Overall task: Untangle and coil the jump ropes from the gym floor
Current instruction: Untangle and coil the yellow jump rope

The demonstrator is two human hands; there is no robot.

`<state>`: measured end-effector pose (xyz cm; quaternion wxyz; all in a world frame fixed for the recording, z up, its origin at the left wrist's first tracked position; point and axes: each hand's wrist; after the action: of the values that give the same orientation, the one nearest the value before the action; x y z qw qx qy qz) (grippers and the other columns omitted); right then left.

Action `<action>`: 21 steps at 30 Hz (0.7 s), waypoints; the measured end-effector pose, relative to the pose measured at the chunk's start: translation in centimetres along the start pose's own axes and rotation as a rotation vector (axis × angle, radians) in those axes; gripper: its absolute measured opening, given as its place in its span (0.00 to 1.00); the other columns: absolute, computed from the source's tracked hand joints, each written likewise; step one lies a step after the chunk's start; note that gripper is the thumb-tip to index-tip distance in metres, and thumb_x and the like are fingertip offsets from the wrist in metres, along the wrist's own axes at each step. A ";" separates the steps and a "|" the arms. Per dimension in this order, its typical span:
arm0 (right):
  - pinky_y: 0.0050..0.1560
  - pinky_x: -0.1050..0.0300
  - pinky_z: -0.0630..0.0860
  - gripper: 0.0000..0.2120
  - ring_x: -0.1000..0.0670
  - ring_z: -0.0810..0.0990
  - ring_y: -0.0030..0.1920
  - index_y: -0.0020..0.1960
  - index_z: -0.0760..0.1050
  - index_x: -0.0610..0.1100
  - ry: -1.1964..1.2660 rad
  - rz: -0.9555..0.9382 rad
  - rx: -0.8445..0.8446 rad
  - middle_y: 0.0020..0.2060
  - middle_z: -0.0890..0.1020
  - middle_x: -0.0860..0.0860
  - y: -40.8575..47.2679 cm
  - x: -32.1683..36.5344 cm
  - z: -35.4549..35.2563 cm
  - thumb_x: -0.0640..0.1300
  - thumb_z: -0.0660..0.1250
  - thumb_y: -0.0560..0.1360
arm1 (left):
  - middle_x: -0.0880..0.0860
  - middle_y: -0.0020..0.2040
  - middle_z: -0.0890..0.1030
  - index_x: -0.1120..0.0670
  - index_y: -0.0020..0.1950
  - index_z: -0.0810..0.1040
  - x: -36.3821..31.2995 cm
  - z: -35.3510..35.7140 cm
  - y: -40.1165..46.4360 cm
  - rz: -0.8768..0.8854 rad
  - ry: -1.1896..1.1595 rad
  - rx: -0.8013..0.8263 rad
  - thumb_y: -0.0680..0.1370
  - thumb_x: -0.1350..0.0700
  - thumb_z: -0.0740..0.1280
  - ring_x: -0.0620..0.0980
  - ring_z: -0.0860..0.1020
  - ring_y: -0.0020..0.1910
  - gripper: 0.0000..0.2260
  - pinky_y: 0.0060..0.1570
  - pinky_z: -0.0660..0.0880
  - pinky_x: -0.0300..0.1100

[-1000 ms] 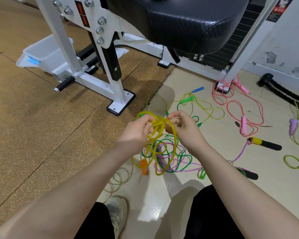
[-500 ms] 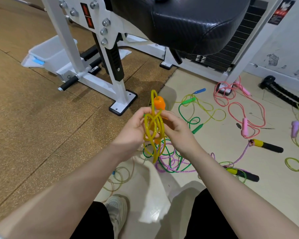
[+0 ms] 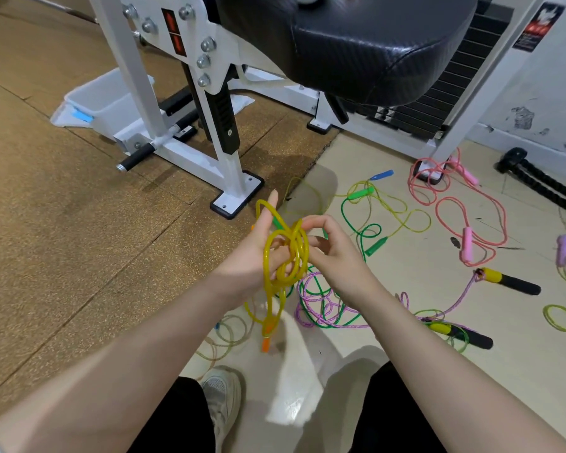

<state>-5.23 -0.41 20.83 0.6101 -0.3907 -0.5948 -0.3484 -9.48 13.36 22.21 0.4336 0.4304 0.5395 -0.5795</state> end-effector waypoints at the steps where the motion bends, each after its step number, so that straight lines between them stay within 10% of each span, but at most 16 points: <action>1: 0.45 0.57 0.77 0.13 0.54 0.78 0.46 0.45 0.71 0.48 -0.048 -0.022 -0.001 0.52 0.75 0.49 -0.1 -0.2 0.1 0.29 0.65 0.74 | 0.55 0.36 0.74 0.34 0.73 0.45 0.1 0.1 0.0 -0.010 0.038 -0.010 0.77 0.65 0.64 0.53 0.73 0.36 0.39 0.34 0.72 0.43; 12: 0.50 0.63 0.70 0.17 0.61 0.73 0.47 0.46 0.73 0.54 -0.329 -0.106 -0.301 0.51 0.74 0.49 0.5 1.5 1.2 0.31 0.60 0.73 | 0.57 0.48 0.78 0.36 0.74 0.48 0.7 0.3 0.6 0.102 0.679 -0.130 0.74 0.65 0.62 0.50 0.77 0.39 0.38 0.43 0.74 0.40; 21: 0.41 0.63 0.63 0.03 0.51 0.73 0.43 0.44 0.80 0.41 -0.720 -0.045 -0.130 0.45 0.75 0.47 2.2 2.1 1.5 0.40 0.68 0.72 | 0.56 0.66 0.69 0.55 0.70 0.63 0.9 0.3 0.9 -0.030 1.354 -0.007 0.80 0.59 0.57 0.59 0.72 0.61 0.18 0.56 0.71 0.50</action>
<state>-3.87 1.98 22.81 0.3278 -0.5128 -0.7566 -0.2389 -8.80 13.00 21.16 -0.0066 0.6894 0.7000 -0.1864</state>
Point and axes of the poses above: each hand's wrist, its own y-axis towards the middle knuckle, its own z-axis out of the palm, x = y × z
